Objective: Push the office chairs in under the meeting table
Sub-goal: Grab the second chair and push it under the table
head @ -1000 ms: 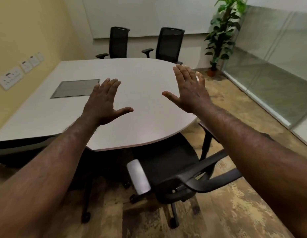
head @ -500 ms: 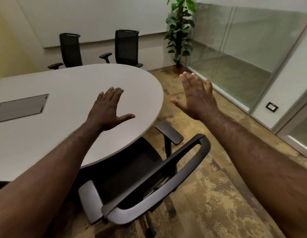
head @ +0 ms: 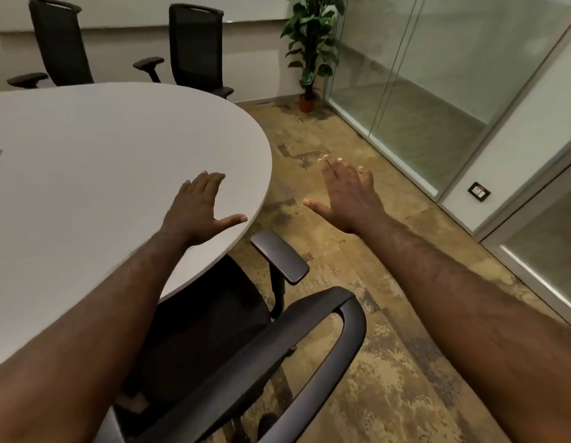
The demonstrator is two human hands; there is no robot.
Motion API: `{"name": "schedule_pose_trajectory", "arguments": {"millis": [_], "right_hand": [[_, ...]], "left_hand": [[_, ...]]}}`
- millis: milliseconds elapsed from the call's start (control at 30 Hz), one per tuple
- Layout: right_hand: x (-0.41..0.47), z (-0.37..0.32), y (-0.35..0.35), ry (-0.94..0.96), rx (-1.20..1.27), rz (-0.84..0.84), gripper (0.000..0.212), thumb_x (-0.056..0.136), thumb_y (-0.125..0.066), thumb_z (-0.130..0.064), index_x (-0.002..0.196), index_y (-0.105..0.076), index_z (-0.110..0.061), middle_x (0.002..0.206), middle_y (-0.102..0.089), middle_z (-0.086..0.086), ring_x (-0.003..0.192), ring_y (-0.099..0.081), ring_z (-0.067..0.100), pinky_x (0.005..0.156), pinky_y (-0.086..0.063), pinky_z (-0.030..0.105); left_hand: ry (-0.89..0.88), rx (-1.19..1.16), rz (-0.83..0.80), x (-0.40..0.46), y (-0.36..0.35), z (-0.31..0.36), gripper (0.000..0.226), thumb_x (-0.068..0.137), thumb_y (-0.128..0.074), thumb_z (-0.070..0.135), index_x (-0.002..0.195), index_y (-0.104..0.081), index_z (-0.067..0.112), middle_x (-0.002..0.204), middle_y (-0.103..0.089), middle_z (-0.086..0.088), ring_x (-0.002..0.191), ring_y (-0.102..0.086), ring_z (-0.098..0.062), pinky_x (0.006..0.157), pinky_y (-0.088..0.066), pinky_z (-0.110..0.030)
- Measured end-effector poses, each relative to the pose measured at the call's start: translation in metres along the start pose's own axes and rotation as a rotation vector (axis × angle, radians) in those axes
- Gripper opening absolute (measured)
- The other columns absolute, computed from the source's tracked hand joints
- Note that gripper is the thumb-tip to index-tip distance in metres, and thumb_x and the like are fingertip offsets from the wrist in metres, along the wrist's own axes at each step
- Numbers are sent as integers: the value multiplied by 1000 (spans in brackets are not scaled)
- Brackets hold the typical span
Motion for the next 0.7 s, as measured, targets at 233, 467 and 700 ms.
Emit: {"name": "schedule_pose_trajectory", "arguments": {"millis": [233,467,700], "right_hand": [[51,9,-63,100,70,-101,86,92,-31,-68,154,-10,-12,162,-15,10,146,-18,29,112,-19,57],[102,24,-155,237,201,-222,88,91,-34,-69,154,-13,-12,163,-12,8,145,-22,27,111,-23,53],[125,19,-247,284,460,-472,88,91,-45,-63,154,-13,-12,163,-13,6,143,-25,28,108,-31,51]], "left_hand": [[90,-77,-68,28,-45,21,103,74,-52,77,151,-27,14,156,-34,-8,146,-23,-27,118,-21,-46],[313,-103,-212,43,-121,29,105,73,-61,76,151,-27,15,155,-34,-9,142,-31,-27,115,-25,-41],[639,-286,-365,51,-204,41,109,74,-70,66,153,-21,8,157,-31,-12,143,-31,-27,117,-27,-39]]}}
Point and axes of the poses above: each hand's wrist, its own x-axis towards the middle knuckle, its own y-axis out of the back of the hand, z = x × y, the point moved 2 cm from there along x, towards the middle knuckle
